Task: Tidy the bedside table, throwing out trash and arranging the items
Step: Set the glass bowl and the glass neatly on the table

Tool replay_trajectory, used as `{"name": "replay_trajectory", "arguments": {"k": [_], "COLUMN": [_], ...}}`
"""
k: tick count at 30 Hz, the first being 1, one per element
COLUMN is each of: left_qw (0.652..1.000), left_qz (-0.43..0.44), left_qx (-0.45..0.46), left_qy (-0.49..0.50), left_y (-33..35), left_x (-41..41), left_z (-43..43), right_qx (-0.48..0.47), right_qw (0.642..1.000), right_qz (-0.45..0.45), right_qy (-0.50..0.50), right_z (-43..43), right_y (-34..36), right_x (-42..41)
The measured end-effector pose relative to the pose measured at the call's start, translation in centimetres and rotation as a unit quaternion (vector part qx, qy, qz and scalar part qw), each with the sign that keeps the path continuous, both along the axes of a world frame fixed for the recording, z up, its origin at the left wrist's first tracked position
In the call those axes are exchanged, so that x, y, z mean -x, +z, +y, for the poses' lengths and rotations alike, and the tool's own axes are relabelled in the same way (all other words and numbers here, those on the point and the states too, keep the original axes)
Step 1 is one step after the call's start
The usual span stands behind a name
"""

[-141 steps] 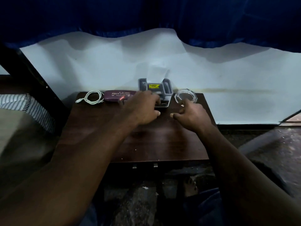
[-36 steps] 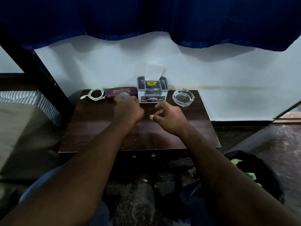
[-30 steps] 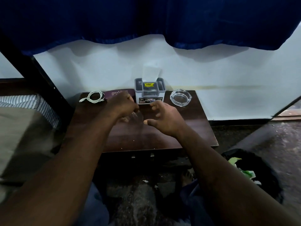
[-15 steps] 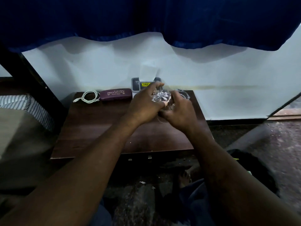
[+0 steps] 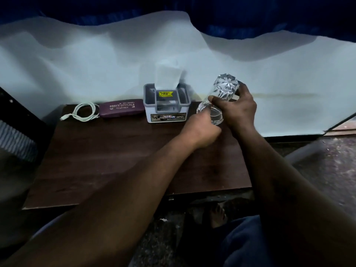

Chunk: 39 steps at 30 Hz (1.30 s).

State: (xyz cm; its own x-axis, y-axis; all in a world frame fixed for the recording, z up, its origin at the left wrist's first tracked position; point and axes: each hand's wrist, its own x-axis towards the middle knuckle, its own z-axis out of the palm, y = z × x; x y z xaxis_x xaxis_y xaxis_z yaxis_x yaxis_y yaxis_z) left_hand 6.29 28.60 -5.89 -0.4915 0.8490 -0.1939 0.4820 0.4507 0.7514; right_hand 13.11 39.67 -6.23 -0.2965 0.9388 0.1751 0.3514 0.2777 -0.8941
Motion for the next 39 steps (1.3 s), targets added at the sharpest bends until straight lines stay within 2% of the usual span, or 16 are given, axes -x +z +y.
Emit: {"name": "replay_trajectory", "arguments": {"k": [4,9,13,17,23,33,37,39], "left_qw": [0.999,0.990,0.956,0.939,0.938,0.958,0.968,0.982], "left_qz": [0.005,-0.092,-0.246,-0.292,-0.298,-0.243,-0.193,-0.121], "left_qx": [0.024,-0.013,-0.023,-0.040,-0.040,-0.045,-0.059,-0.058], "left_qy": [0.025,0.108,0.158,0.176,0.172,0.145,0.148,0.134], "left_y": [-1.4,-1.5,-2.0,-2.1,-2.3,-1.8,-1.5,-1.0], "left_x": [-0.5,-0.5,-0.6,-0.7,-0.8,-1.4,-1.6,-1.8], "left_z": [1.7,3.2,3.7,4.2,4.3,3.5,2.3,0.8], "right_qx": [-0.009,-0.002,0.003,0.008,0.006,0.048,0.042,0.027], "right_qw": [0.999,0.997,0.996,0.995,0.993,0.990,0.986,0.985], "right_qz": [-0.043,-0.073,-0.085,-0.104,-0.112,-0.126,-0.157,-0.164], "right_qy": [-0.013,-0.007,-0.001,0.007,0.018,0.030,0.033,0.036], "right_z": [1.0,1.6,1.9,2.6,3.0,2.3,1.1,0.0], "right_y": [-0.8,-1.4,-1.8,-2.1,-2.3,-1.8,-1.2,-0.7], "right_x": [0.8,1.5,1.8,2.1,2.1,1.0,-0.6,-1.7]}}
